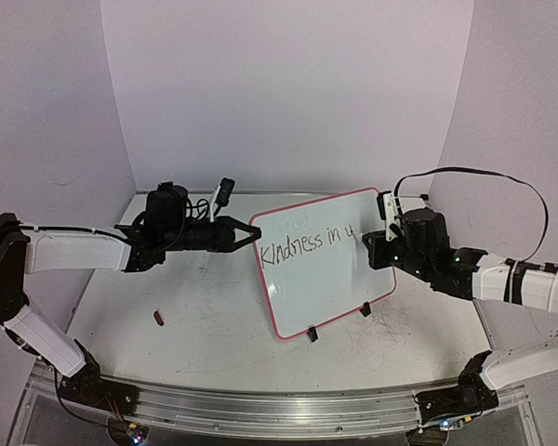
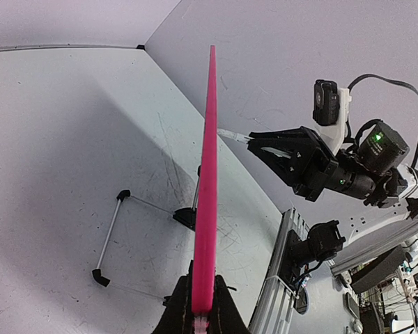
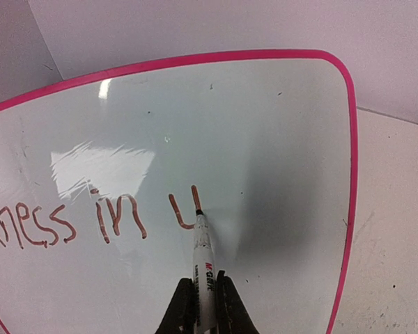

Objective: Write a sentence on the whiteboard
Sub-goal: Write on the whiteboard with the whiteboard.

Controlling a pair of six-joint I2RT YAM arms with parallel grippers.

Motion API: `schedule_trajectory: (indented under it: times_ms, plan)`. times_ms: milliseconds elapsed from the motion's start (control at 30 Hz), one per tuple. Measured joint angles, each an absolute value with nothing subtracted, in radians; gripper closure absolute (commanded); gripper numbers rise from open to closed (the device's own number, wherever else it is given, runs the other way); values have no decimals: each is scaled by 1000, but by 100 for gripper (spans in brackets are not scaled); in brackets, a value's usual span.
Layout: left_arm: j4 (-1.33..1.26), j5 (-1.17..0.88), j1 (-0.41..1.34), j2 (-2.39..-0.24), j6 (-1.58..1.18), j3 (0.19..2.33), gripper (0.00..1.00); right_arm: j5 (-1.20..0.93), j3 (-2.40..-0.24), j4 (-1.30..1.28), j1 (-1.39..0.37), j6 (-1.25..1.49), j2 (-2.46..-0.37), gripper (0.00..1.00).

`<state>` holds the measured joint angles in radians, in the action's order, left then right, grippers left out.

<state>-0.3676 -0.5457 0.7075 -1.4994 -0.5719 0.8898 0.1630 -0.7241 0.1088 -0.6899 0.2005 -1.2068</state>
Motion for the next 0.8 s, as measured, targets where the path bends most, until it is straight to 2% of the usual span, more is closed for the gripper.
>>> schedule_trajectory:
  times_ms: [800]
  plan:
    - [-368, -546, 708, -1499, -571, 890, 100, 144, -677, 61, -720, 235, -1172, 100]
